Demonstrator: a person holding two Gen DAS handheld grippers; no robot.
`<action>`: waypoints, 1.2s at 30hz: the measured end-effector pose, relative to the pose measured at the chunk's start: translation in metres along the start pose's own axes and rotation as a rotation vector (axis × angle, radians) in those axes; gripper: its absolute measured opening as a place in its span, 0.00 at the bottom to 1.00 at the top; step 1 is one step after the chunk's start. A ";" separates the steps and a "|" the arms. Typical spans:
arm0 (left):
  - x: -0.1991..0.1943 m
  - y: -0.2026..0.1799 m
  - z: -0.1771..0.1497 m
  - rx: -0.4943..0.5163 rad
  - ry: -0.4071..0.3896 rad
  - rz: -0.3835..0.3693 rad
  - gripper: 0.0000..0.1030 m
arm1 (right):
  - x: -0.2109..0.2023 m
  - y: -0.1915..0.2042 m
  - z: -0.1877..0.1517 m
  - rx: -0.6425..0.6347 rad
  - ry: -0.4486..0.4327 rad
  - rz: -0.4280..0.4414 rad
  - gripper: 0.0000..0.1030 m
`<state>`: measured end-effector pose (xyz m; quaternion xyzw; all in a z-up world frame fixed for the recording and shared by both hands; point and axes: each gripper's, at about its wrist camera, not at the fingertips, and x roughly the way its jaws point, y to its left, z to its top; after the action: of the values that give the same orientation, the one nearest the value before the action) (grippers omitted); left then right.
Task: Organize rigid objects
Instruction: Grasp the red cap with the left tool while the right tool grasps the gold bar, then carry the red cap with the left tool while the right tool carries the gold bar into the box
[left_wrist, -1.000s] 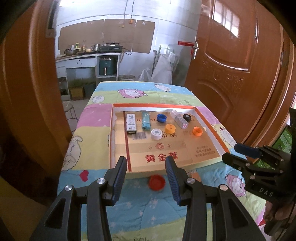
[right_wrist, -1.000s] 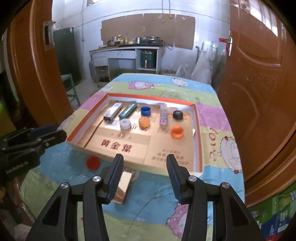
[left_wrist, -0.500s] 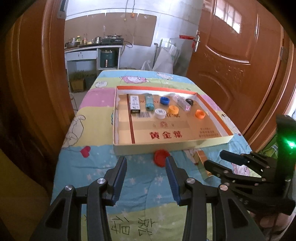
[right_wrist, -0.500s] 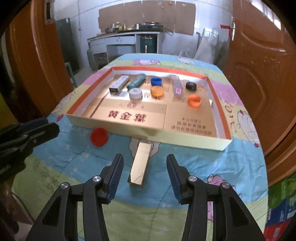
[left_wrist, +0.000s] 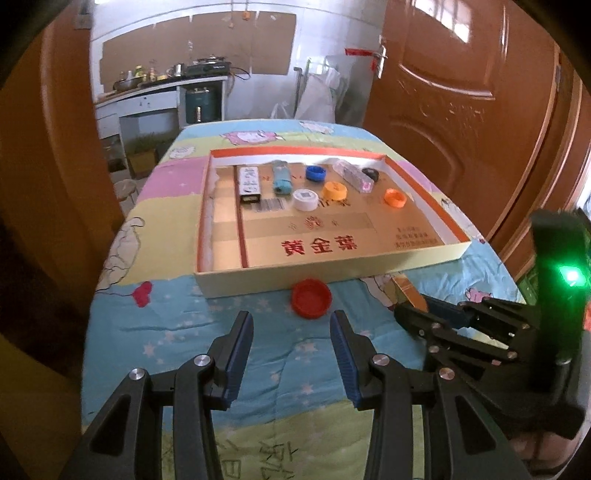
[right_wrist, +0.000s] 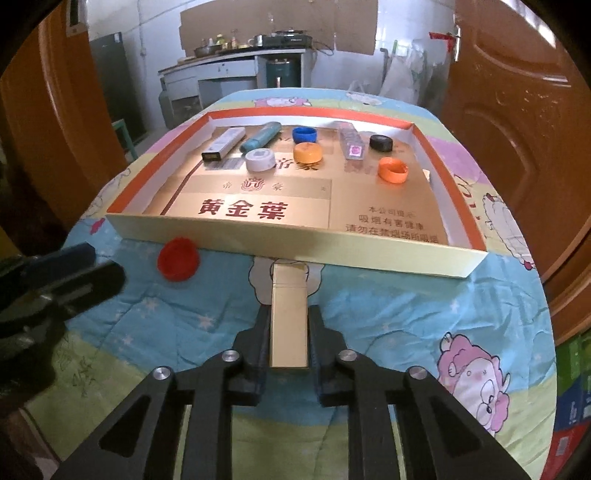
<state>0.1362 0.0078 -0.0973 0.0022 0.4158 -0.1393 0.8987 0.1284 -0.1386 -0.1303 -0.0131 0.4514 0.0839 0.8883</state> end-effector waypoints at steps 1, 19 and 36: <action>0.003 -0.002 0.000 0.005 0.006 -0.003 0.42 | -0.001 -0.002 0.000 0.010 0.002 0.012 0.18; 0.051 -0.017 0.005 0.047 0.040 0.055 0.42 | -0.016 -0.024 -0.004 0.041 -0.026 0.029 0.18; 0.024 -0.017 0.007 0.017 -0.017 0.018 0.30 | -0.032 -0.034 -0.006 0.072 -0.071 0.047 0.17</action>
<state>0.1521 -0.0156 -0.1085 0.0122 0.4068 -0.1349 0.9034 0.1104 -0.1773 -0.1103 0.0323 0.4227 0.0891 0.9013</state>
